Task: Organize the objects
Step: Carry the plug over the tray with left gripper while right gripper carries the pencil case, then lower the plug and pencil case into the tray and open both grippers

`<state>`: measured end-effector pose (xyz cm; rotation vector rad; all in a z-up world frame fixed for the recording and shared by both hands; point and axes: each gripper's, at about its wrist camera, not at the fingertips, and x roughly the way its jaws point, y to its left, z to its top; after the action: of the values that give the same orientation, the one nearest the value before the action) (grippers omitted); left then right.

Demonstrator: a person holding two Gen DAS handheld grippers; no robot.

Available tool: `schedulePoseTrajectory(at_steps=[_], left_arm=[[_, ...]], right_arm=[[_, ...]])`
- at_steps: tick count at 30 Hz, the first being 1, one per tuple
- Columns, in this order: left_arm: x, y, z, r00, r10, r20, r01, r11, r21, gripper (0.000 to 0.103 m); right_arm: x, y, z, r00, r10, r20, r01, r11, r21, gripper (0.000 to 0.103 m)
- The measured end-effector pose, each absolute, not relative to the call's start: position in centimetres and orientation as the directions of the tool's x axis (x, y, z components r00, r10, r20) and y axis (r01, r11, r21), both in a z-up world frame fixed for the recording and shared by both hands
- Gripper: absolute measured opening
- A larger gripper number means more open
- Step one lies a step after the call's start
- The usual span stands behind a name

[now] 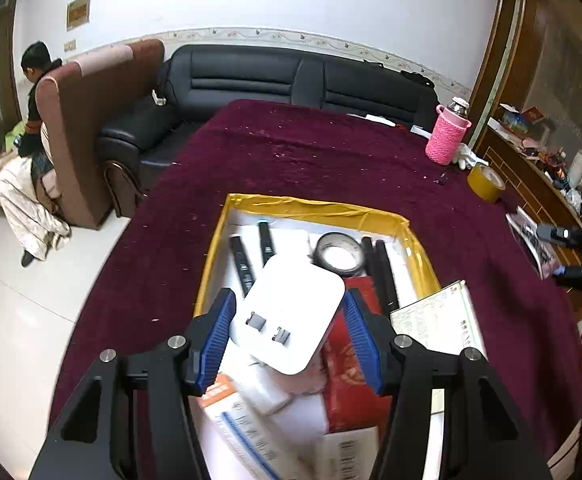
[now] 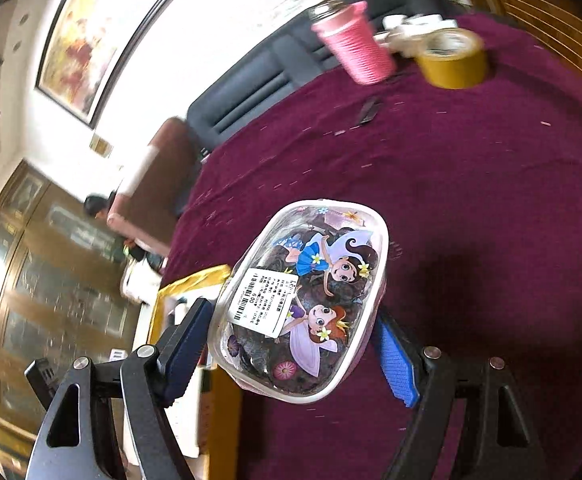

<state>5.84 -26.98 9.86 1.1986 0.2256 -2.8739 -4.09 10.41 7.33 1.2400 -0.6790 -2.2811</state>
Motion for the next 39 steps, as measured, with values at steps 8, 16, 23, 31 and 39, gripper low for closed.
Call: schedulePoseTrajectory(at_steps=[8,16,23,31,39], left_arm=[[5.7,-28.5,7.6,-0.666,-0.018,-0.746,0.117,-0.990,-0.080,0.055],[4.9,-29.2,5.2,-0.641,-0.031,-0.767,0.135,-0.988,-0.072,0.055],[4.5,-29.7,4.8,-0.615,-0.023,-0.788,0.134,-0.988,-0.076,0.052],[4.6,-30.8,4.2,-0.600,0.029,-0.800,0.138,-0.981,-0.139,0.052],[5.8,-31.2,4.8,-0.637,0.047,-0.769,0.140,-0.974,-0.175,0.064]], right_arm=[[-3.8,0.7,8.8,-0.393,-0.663,-0.637,0.304,-0.748,0.590,0.083],[-5.1,-8.9,8.5,-0.317,-0.624,-0.714,0.405,-0.770,0.492,0.083],[-7.2,-13.2,7.0,-0.283,-0.533,-0.797,0.439,-0.811,0.387,0.083],[-5.8,-14.4,5.8,-0.212,-0.523,-0.825,0.454,-0.801,0.391,0.083],[-5.5,-16.1,5.0,-0.203,-0.481,-0.853,0.441,-0.822,0.360,0.083]])
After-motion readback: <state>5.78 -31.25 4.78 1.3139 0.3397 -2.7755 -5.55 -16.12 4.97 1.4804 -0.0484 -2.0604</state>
